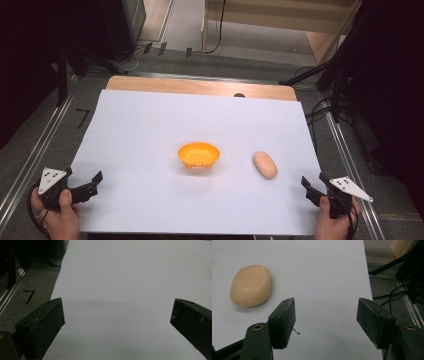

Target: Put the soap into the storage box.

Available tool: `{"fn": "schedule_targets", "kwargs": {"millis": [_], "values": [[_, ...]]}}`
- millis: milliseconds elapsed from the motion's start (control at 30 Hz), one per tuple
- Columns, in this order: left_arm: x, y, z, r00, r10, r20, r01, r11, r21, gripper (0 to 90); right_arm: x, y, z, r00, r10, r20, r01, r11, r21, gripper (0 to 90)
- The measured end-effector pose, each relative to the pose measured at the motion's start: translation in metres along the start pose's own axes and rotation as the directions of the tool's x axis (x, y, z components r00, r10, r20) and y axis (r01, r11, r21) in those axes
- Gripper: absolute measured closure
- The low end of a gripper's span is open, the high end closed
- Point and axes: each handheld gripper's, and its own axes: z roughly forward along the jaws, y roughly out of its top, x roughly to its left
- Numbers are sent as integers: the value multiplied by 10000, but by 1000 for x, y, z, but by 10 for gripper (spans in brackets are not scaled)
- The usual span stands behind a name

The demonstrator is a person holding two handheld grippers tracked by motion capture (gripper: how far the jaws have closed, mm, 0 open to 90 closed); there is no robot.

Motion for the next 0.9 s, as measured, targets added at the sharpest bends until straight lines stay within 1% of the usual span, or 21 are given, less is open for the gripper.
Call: {"fn": "schedule_targets", "kwargs": {"millis": [67, 133, 167, 200, 267, 300, 333, 367, 433, 467, 500, 533, 567, 600, 633, 667, 733, 767, 833, 867, 900], "values": [[0, 0, 0, 10000, 41, -50, -41, 10000, 24, 0, -1, 3, -5, 9989, 363, -312, -361, 9993, 65, 295], [-1, 0, 0, 9999, 56, -93, -56, 10000, 20, 0, 0, 4, -6, 9987, 384, -334, -375, 9989, 273, 280], [-1, 0, 0, 9999, 59, -102, -59, 10000, 21, 0, 3, 6, -6, 9998, 177, -136, -170, 9988, 453, 259], [-1, 0, 0, 9999, 38, -106, -37, 10000, 7, 0, 8, 9, -5, 9996, -278, 72, 272, 9966, 776, 228], [0, 0, 0, 9999, 20, -115, -21, 10000, -51, 0, 11, 10, -5, 9991, -405, 96, 395, 9950, 915, 207], [-1, -1, -2, 10000, 24, -83, -25, 9998, -178, 0, 17, 17, -2, 9976, -690, -4, 684, 9888, 1324, 204], [-1, -1, -2, 10000, 24, -83, -25, 9998, -178, 0, 17, 17, -2, 9976, -690, -4, 684, 9888, 1324, 204], [-1, -1, -3, 10000, 51, -73, -53, 9996, -288, 0, 20, 22, 1, 9965, -751, -362, 800, 9836, 1615, 179], [-1, -2, -4, 10000, 83, -21, -84, 9988, -484, 0, 22, 24, 3, 9958, -769, -489, 846, 9795, 1826, 174], [-1, -3, -5, 10000, 68, -14, -68, 9985, -539, 0, 24, 28, 6, 9951, -858, -493, 943, 9734, 2090, 172], [0, -3, -5, 10000, 72, 18, -71, 9984, -560, 0, 28, 33, 11, 9923, -980, -758, 1139, 9621, 2476, 137], [0, -3, -6, 9999, 91, 43, -88, 9984, -555, 0, 28, 33, 11, 9923, -980, -758, 1139, 9621, 2476, 137], [0, -3, -6, 9999, 106, 57, -103, 9985, -538, 0, 30, 36, 12, 9917, -1014, -791, 1191, 9564, 2665, 136], [0, -3, -6, 9999, 152, 82, -147, 9985, -533, 0, 36, 41, 17, 9916, -1065, -736, 1248, 9373, 3254, 135], [-1, -3, -6, 9999, 144, 74, -140, 9983, -557, 0, 37, 43, 18, 9917, -1083, -698, 1258, 9304, 3442, 136], [-1, -3, -6, 9999, 134, 73, -130, 9984, -559, 0, 37, 43, 18, 9917, -1083, -698, 1258, 9304, 3442, 136], [-1, -3, -6, 9999, 131, 35, -129, 9984, -555, 0, 41, 47, 21, 9929, -1063, -538, 1189, 9126, 3911, 137], [-1, -3, -5, 9999, 30, -152, -39, 9984, -557, 0, 42, 50, 21, 9926, -1141, -403, 1206, 9033, 4118, 138], [-2, -3, -5, 9995, 46, -303, -64, 9982, -601, 0, 41, 54, 23, 9940, -1006, -417, 1087, 8901, 4427, 138], [-2, -3, -5, 9995, 46, -303, -64, 9982, -601, 0, 41, 54, 23, 9940, -1006, -417, 1087, 8901, 4427, 138], [-2, -3, -6, 9993, 86, -371, -108, 9981, -600, 0, 41, 56, 24, 9941, -978, -468, 1084, 8828, 4571, 138]]}}
